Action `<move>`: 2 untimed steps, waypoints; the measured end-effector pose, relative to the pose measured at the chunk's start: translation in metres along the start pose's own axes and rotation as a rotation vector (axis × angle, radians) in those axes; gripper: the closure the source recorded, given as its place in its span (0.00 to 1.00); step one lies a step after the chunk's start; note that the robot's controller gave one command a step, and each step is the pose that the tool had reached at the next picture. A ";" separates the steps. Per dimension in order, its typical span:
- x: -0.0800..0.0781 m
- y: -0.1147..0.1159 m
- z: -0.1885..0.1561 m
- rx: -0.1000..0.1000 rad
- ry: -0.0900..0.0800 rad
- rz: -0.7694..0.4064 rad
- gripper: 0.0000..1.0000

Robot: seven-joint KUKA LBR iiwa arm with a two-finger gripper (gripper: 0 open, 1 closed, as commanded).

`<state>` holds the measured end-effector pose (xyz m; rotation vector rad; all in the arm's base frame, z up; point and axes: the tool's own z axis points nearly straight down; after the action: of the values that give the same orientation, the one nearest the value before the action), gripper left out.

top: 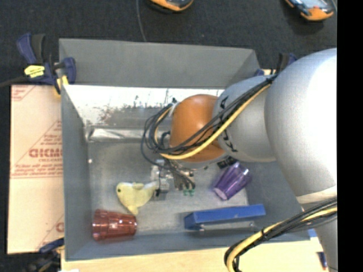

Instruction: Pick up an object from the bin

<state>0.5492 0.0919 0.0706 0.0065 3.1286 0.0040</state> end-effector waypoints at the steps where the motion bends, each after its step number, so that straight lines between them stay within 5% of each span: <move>1: 0.000 0.000 0.000 0.000 0.000 0.001 1.00; 2: 0.002 -0.001 -0.075 0.000 0.001 -0.014 1.00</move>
Offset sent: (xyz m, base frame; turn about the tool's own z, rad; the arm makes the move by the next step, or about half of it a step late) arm -0.0062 0.0018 0.2747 -0.0580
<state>0.5462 0.0907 0.1458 -0.0152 3.1296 0.0033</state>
